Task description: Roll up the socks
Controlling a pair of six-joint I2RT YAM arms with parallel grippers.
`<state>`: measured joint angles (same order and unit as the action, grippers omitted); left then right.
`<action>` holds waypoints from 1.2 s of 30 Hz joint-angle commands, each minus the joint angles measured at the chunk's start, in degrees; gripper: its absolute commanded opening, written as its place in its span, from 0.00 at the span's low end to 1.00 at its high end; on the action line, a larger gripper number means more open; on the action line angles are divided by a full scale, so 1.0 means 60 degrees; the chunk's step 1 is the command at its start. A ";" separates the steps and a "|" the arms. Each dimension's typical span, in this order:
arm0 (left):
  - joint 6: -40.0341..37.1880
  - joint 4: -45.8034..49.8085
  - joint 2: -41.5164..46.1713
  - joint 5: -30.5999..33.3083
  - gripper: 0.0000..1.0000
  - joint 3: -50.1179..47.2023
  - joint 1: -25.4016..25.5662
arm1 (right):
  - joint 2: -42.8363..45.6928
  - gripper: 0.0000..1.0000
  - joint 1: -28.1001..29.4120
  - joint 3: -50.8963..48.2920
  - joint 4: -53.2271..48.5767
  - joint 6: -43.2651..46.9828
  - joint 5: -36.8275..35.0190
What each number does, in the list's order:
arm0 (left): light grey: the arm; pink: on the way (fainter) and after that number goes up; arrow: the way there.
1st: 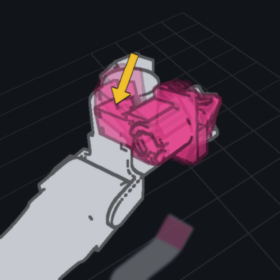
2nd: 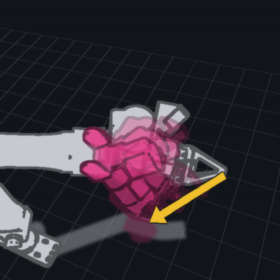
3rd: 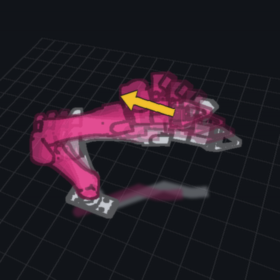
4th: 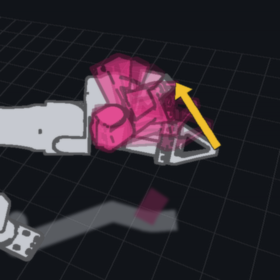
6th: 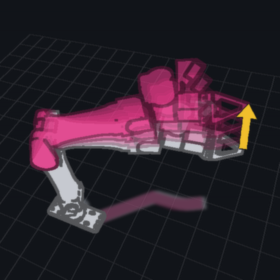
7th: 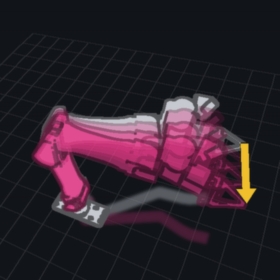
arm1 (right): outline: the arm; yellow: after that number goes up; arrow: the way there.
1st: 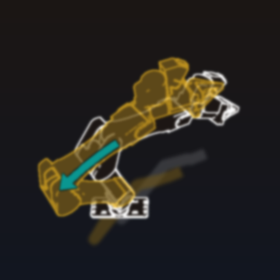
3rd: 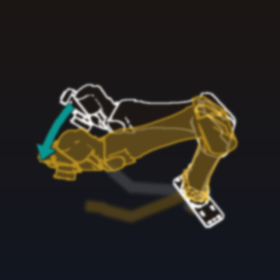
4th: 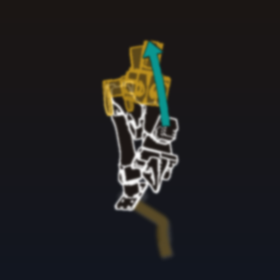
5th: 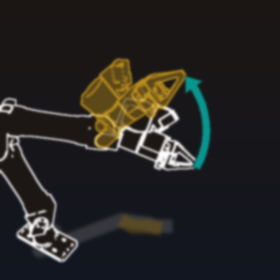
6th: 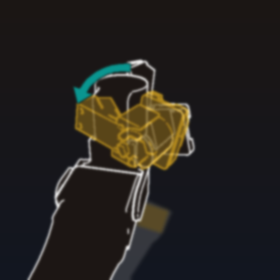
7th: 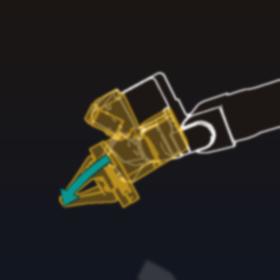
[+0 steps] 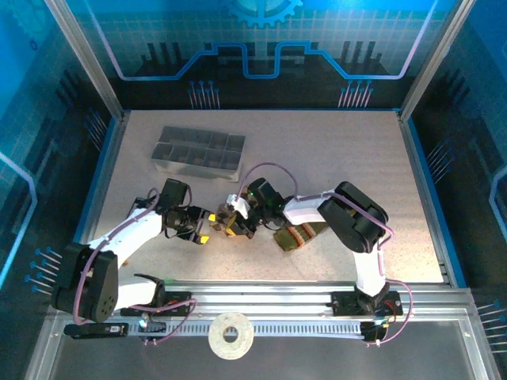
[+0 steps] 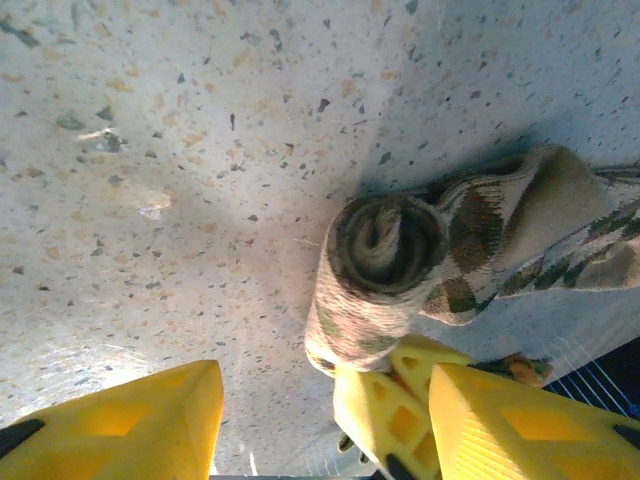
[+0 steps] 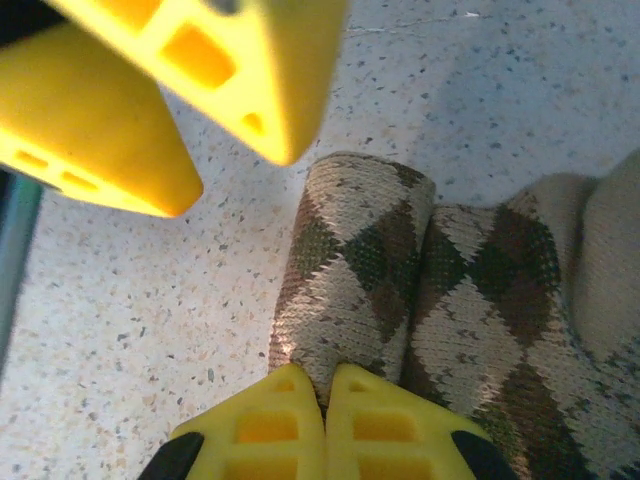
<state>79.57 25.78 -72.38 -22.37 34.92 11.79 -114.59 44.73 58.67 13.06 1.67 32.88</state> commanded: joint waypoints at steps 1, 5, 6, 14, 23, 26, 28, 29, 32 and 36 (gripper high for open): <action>0.0013 -0.0833 -0.0184 -0.0279 0.54 -0.0286 0.0094 | -0.0984 0.00 -0.0424 0.0026 -0.2008 -0.1075 0.0775; 0.0008 -0.1540 -0.0551 -0.0149 0.54 -0.0442 0.0300 | -0.1334 0.00 -0.0600 0.0508 -0.2583 -0.1284 0.1253; -0.0013 -0.1698 -0.0655 -0.0091 0.54 -0.0458 0.0358 | -0.1400 0.00 -0.0615 0.0609 -0.2698 -0.1300 0.1310; -0.0278 -0.2408 -0.1528 0.0312 0.45 -0.0502 0.0667 | -0.1917 0.00 -0.0811 0.1173 -0.3259 -0.1934 0.1646; -0.0444 -0.0629 -0.2151 0.0712 0.00 -0.0270 0.0979 | -0.0796 0.16 -0.0553 0.0683 -0.2789 -0.1067 0.1223; -0.0404 0.0476 -0.1846 0.0784 0.00 -0.0116 0.0994 | 0.0601 0.33 -0.0308 -0.0331 -0.1504 -0.0334 0.0194; -0.0332 0.1017 -0.1687 0.0740 0.00 -0.0003 0.0994 | 0.1896 0.44 0.0099 -0.1485 -0.0215 0.0543 -0.1113; -0.0284 0.1236 -0.1611 0.0751 0.00 0.0057 0.1005 | 0.2542 0.52 0.0446 -0.2188 0.0595 0.1187 -0.1923; -0.0117 0.1735 -0.1432 0.0826 0.00 0.0236 0.1059 | 0.3636 0.65 0.1633 -0.3217 0.1643 0.2971 -0.4432; 0.0027 0.1906 -0.1562 0.0797 0.00 0.0380 0.1136 | 0.3801 0.67 0.2799 -0.3347 0.1766 0.4157 -0.6516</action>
<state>78.11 28.80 -80.93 -20.18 36.91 17.93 -92.31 58.89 39.70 17.82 16.25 9.58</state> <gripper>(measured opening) 0.071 0.665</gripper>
